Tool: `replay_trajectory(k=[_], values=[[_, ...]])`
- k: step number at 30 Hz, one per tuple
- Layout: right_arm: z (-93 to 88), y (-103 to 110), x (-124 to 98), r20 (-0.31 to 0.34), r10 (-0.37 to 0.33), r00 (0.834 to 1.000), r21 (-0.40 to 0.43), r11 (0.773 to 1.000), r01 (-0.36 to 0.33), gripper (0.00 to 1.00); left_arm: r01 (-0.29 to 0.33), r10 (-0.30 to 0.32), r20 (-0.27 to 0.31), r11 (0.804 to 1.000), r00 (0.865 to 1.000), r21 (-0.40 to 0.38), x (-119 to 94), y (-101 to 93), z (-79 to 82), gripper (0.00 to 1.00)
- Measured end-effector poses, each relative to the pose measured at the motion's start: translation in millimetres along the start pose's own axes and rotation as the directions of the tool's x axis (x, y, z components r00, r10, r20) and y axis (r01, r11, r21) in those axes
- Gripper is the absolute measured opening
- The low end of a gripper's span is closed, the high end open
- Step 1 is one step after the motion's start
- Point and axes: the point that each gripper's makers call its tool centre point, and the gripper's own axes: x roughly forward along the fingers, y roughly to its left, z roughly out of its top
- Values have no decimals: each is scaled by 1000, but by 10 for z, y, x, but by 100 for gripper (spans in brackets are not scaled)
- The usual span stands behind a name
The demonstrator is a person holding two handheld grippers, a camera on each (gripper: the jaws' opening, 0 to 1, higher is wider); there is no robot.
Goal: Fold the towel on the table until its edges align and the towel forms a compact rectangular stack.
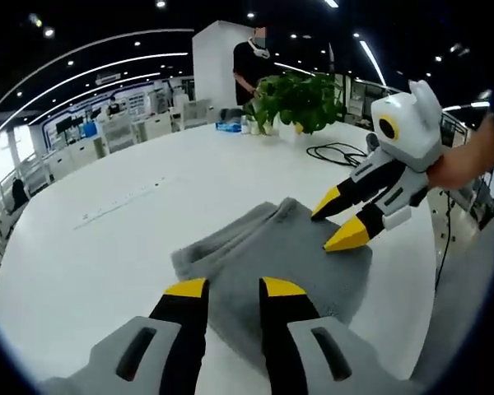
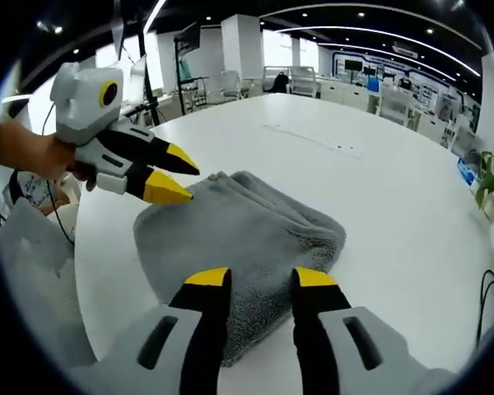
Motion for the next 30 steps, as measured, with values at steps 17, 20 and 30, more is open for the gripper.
replay_trajectory(k=[17,20,30], values=[[-145,-15,195,-83,-13,996,-25,1000,11,34,4,0,-137,1000,991,28,222,-47,-308,35],[-141,-50,227,-95,-16,995,-28,1000,14,34,8,-3,-133,999,991,32,267,-27,-301,35],[5,-305,407,-119,-42,992,-58,998,36,34,4,0,-133,1000,991,27,464,207,-179,35]])
